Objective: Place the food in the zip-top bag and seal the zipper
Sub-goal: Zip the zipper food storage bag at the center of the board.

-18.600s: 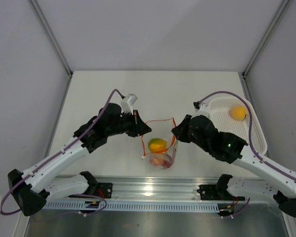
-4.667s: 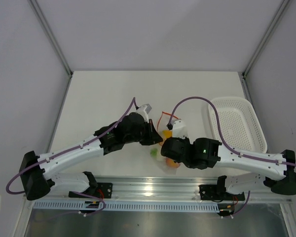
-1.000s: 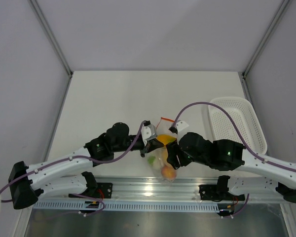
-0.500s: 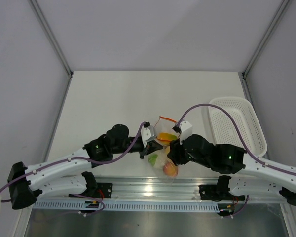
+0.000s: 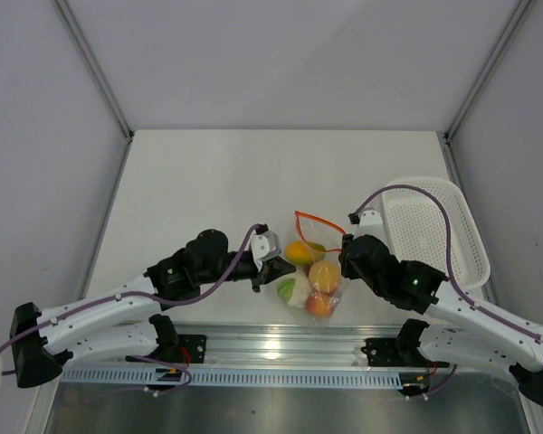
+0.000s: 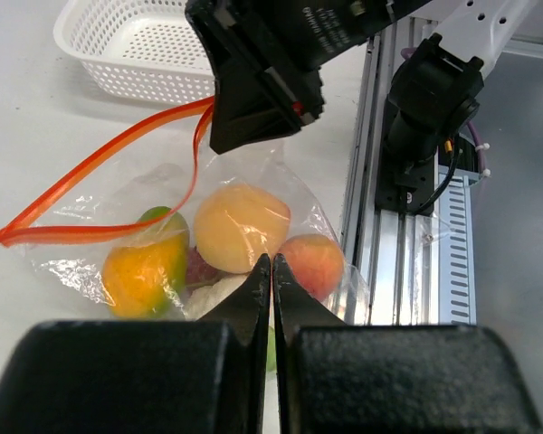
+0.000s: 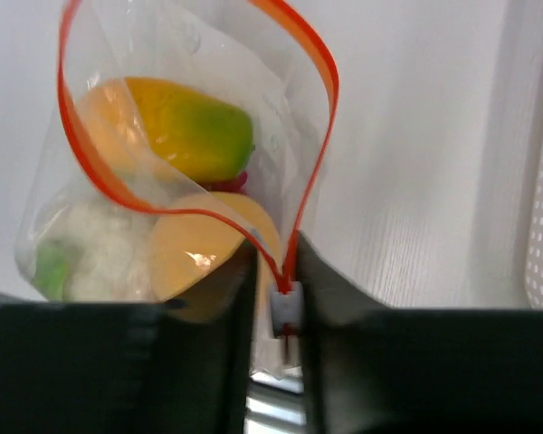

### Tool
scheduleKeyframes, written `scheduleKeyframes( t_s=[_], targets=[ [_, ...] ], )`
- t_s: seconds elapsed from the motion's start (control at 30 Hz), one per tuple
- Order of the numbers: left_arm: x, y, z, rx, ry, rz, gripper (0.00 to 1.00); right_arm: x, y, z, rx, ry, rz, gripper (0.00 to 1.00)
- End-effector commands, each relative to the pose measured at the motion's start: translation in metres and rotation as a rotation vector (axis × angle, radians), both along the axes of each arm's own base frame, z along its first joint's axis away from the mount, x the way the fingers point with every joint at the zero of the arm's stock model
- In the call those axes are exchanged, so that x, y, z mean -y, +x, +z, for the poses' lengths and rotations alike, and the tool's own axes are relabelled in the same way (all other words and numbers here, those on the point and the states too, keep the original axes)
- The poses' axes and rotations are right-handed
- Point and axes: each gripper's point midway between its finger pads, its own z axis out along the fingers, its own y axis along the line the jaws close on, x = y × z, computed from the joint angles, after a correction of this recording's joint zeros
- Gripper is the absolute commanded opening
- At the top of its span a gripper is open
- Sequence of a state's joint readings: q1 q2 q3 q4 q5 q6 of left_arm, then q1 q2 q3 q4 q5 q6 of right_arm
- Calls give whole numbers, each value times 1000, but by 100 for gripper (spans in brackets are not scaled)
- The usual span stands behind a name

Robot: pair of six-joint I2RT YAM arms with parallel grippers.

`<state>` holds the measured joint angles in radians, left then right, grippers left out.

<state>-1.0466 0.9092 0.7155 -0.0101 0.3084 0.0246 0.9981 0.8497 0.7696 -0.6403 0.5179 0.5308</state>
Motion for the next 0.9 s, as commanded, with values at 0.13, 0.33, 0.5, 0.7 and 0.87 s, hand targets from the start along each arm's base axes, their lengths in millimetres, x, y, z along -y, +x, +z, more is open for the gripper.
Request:
scheduleKeyframes(
  t_s=[0.13, 0.33, 0.5, 0.7, 0.87],
  targets=[
    [-4, -3, 0, -37, -5, 24, 0, 6, 39, 18, 121, 105, -51, 0],
    [-10, 5, 6, -26, -16, 82, 9, -33, 33, 56, 153, 146, 252, 0],
    [-19, 2, 27, 20, -77, 86, 45, -67, 2, 69, 105, 182, 543, 0],
    [-26, -14, 60, 132, -162, 5, 74, -84, -41, 83, 51, 206, 757, 0],
    [-22, -19, 79, 302, -251, -65, 100, -82, -60, 84, 13, 213, 840, 0]
  ],
)
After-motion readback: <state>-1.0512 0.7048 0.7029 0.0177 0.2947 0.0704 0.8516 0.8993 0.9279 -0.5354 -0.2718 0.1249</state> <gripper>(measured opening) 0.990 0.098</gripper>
